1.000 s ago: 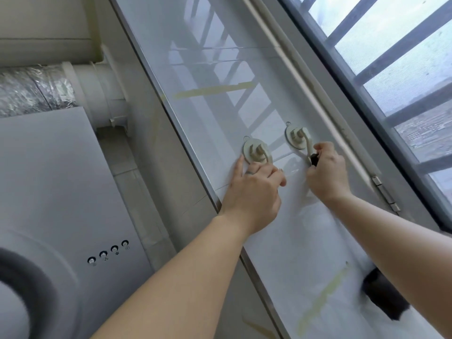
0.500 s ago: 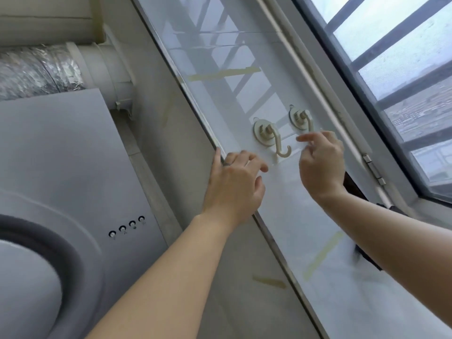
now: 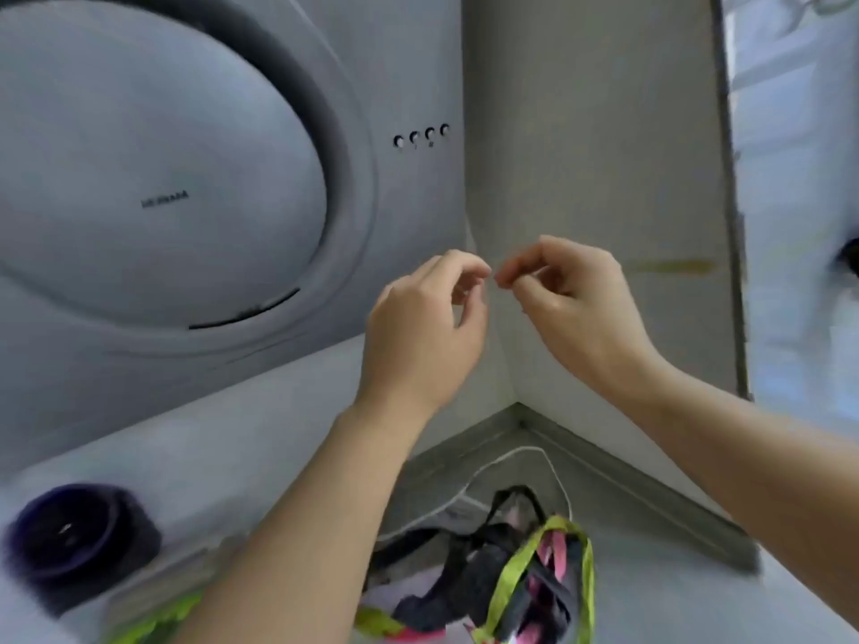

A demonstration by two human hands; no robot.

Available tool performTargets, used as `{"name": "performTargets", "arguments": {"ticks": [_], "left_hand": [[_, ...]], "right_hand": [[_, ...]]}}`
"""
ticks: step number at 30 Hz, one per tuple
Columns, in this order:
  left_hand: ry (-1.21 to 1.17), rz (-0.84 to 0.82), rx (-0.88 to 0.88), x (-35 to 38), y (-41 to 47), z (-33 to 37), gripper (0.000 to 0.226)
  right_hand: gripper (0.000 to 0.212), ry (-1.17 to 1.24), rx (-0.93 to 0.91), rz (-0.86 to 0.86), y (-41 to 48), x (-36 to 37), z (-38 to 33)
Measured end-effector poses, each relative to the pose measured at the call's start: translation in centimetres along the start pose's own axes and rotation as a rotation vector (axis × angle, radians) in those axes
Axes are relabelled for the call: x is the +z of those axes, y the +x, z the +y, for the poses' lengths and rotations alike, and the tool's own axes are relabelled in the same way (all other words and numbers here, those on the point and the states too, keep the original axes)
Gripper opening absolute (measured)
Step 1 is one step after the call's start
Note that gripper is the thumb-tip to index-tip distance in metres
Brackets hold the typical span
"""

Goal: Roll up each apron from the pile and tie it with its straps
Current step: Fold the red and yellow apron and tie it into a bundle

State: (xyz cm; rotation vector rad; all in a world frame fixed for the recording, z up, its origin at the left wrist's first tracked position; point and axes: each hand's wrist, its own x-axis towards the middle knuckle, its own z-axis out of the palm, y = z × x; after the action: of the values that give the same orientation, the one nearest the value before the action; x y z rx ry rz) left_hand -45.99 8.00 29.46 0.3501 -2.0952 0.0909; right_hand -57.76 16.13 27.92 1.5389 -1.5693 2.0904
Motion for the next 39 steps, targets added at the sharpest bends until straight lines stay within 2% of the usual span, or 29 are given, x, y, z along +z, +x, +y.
{"name": "performTargets", "arguments": {"ticks": [9,12,14,19,22,24,27,30,32,34,37,39], "left_hand": [[0.097,-0.183,-0.561,-7.5,-26.4,-11.9,0.014],[0.154,-0.291,-0.711,-8.3,-32.4,-13.7,0.014],[0.188,-0.453,-0.78,-9.1,-37.1,-15.9,0.02],[0.283,-0.993,-0.827,-9.4,-44.5,-18.7,0.051],[0.271,-1.187,-0.918,-9.5,-47.1,-19.8,0.064],[0.252,-1.198,-0.958,-9.5,-48.1,-20.3,0.066],[0.268,-1.098,-0.99,-9.7,-48.7,-21.1,0.066],[0.323,-0.948,-1.028,-10.5,-48.9,-21.9,0.068],[0.393,-0.887,-1.099,-11.3,-48.9,-23.0,0.075],[0.466,-0.871,-1.213,-12.2,-49.2,-24.5,0.085],[0.427,-0.897,-1.45,-13.2,-49.8,-26.1,0.091],[0.452,-0.931,-1.444,-13.8,-50.2,-26.6,0.083]], "right_hand": [[0.021,-0.083,0.304,-0.533,-17.4,17.1,3.4],[0.016,-0.153,0.43,-0.639,-21.3,19.1,6.3],[0.022,-0.247,0.517,-0.755,-24.8,21.9,8.7],[0.063,-0.5,0.739,-0.942,-29.4,24.4,13.6],[0.074,-0.65,0.781,-0.986,-30.1,25.6,15.3],[0.071,-0.709,0.799,-0.958,-30.3,26.1,15.9],[0.053,-0.723,0.777,-0.828,-30.5,26.6,16.3],[0.04,-0.751,0.607,-0.784,-30.5,26.6,15.7],[0.039,-0.731,0.46,-0.79,-30.0,26.6,15.0],[0.04,-0.711,0.338,-0.79,-28.8,26.7,14.2],[0.034,-0.654,0.198,-0.698,-26.7,26.9,13.2],[0.028,-0.611,0.145,-0.596,-25.5,27.0,12.9]]}}
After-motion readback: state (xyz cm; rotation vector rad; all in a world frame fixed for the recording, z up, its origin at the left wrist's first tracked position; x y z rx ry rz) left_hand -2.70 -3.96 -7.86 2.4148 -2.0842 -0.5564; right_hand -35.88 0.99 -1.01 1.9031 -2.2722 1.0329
